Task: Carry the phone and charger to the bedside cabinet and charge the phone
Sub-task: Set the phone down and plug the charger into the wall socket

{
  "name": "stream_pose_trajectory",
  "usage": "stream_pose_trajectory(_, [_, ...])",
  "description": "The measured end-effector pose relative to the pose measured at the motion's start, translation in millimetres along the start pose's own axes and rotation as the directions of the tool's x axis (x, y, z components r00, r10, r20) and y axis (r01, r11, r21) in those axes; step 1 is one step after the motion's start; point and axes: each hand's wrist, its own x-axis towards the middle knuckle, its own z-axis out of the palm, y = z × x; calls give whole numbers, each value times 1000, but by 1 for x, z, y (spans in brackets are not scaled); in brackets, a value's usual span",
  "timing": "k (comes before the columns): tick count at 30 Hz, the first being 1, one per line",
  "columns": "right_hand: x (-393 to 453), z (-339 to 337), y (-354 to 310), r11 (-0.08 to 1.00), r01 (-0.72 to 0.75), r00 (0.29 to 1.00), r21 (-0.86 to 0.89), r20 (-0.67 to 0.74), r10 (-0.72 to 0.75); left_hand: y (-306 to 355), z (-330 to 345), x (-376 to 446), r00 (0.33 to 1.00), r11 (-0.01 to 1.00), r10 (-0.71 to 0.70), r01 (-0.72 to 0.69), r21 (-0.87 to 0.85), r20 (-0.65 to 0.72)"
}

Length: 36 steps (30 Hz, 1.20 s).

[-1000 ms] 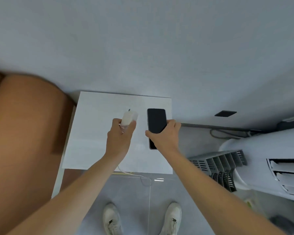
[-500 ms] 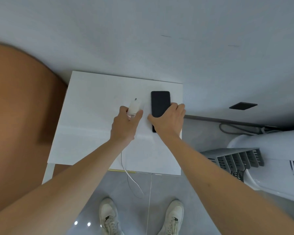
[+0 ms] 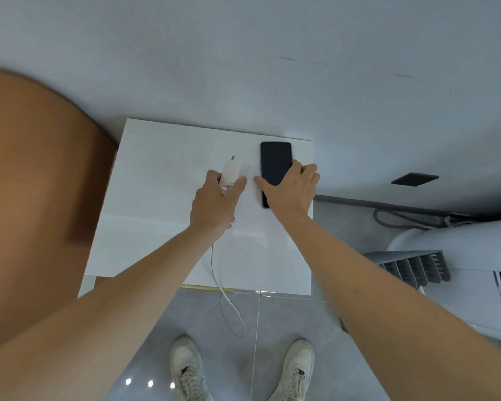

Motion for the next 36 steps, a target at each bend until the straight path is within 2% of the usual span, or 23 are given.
stream_pose_trajectory(3, [-11,-10,0,992,25,998,121,-60,-18,0,-3,-5,1000,1000,20,-20,-20,2])
stream_pose_trajectory(5, [-24,-21,-1,947,14,998,322,-55,4,2,-6,-11,999,999,32,-32,-29,2])
stream_pose_trajectory(7, [-36,-38,-2,835,-106,994,541,83,73,3,-10,-19,999,998,48,-48,-40,7])
stream_pose_trajectory(9, [-47,-55,-2,728,-245,960,640,268,87,6,-15,-30,998,995,63,-62,-72,17])
stream_pose_trajectory(12, [-65,-83,-3,652,-377,897,658,434,81,12,-22,-54,996,987,81,-76,-143,34])
stream_pose_trajectory(17, [-91,-128,-15,603,-474,835,642,545,76,23,-30,-103,988,979,136,-121,-166,80])
stream_pose_trajectory(20, [-101,-148,-18,636,-460,835,620,546,72,30,-28,-127,983,974,153,-134,-182,99])
stream_pose_trajectory(24, [-107,-161,-6,706,-369,882,604,467,61,38,-21,-147,980,962,168,-139,-235,109])
stream_pose_trajectory(27, [-107,-161,15,688,-364,896,627,437,76,35,-12,-161,975,964,172,-137,-228,139])
stream_pose_trajectory(31, [-105,-163,54,554,-430,889,713,440,124,13,1,-189,980,978,154,-134,-158,122])
stream_pose_trajectory(34, [-101,-171,89,381,-500,860,777,496,118,-10,10,-207,983,986,142,-130,-104,116])
stream_pose_trajectory(36, [-95,-179,114,230,-556,829,799,551,89,-21,13,-216,987,987,120,-107,-116,106])
